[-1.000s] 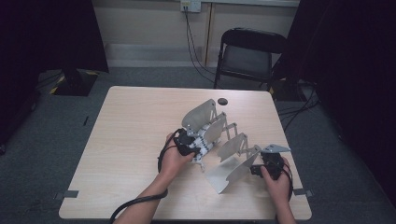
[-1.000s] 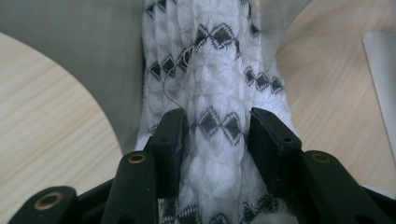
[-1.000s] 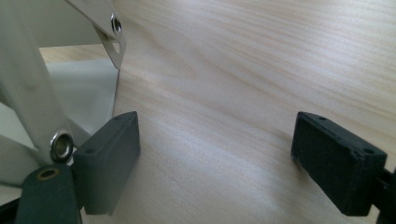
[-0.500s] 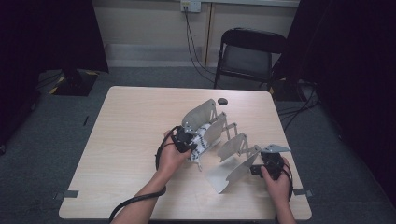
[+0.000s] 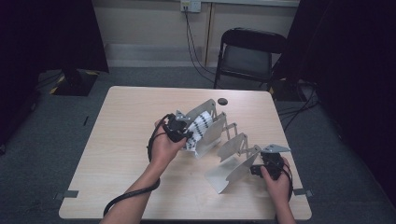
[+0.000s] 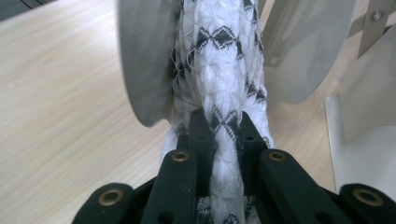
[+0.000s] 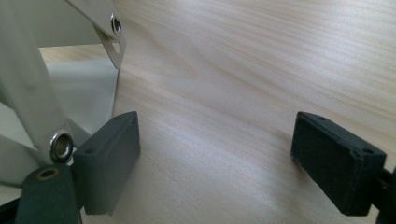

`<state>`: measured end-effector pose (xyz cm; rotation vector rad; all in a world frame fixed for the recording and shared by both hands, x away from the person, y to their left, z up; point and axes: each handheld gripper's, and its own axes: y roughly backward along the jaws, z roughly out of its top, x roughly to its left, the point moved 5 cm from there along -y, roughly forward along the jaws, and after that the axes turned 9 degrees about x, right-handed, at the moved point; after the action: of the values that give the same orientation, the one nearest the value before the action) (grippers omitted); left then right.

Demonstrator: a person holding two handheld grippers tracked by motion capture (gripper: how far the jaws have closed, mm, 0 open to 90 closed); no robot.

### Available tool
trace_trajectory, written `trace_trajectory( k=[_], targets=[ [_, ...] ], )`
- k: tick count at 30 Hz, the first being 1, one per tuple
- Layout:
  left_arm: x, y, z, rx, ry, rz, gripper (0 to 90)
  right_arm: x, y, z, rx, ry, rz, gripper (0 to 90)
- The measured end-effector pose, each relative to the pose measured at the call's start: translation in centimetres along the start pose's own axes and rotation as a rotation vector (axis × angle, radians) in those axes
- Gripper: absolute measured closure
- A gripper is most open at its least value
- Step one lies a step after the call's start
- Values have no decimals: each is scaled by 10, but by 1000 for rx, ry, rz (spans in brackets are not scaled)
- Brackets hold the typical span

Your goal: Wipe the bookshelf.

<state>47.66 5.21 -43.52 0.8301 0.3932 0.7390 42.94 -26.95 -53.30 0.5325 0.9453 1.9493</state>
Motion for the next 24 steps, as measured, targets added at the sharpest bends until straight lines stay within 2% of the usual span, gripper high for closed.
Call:
trace_trajectory(
  k=[12,16,19,24],
  targets=[
    [-1,35,22,-17,-32,34,812,0,0,0,-1,-1,-2,152],
    [2,42,23,0,-37,42,812,0,0,0,-1,0,-2,152],
    [4,40,19,4,-17,38,812,0,0,0,-1,0,-1,152],
    [9,27,5,42,-3,32,812,0,0,0,-1,-1,-1,151]
  ],
)
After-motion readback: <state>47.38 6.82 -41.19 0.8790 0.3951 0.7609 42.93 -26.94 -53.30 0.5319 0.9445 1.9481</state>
